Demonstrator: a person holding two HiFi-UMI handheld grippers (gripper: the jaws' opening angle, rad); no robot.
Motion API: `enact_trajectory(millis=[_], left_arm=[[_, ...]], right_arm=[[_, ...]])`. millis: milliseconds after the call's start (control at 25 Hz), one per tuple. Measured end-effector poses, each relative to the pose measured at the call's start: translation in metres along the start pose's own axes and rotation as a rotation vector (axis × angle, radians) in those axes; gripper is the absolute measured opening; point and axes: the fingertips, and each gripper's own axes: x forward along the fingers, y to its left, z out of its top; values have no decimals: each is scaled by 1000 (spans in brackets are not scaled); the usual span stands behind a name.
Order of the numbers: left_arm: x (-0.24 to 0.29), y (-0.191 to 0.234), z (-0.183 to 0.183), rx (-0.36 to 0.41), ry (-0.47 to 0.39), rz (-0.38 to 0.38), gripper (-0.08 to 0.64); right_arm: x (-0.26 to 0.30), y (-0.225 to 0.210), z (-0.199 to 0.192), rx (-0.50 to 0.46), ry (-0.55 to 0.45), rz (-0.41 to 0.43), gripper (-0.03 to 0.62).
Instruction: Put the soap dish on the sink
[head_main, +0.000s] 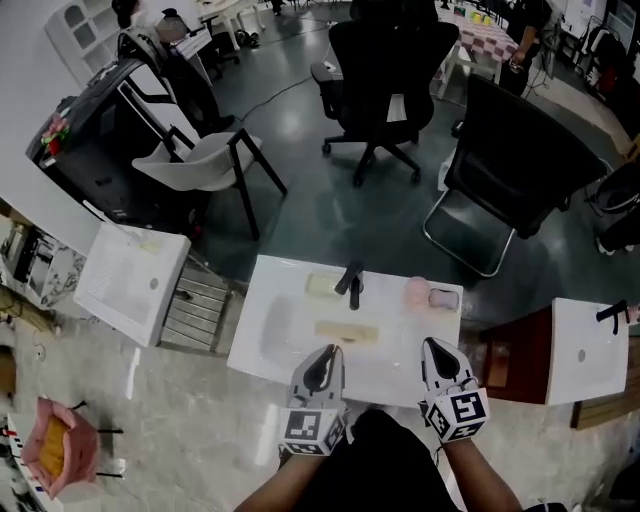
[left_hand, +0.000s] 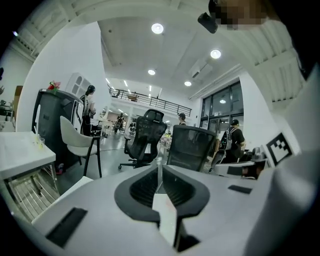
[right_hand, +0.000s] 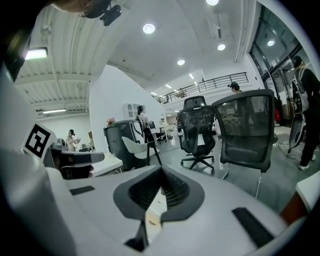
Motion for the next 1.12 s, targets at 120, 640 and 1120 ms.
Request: enact_trajectory(millis=[120,640,1120], left_arm=[[-8,-12,-2,19,5,-13,20],[-64,-4,21,95,-10,-179,17],[-144,73,38,86,-66,-176,17]], right_arm=[[-11,2,-4,9,-7,5,-2],[-68,61,14,-30,-108,-191,-2],[-76,155,2,-98,-109,-223,-2]])
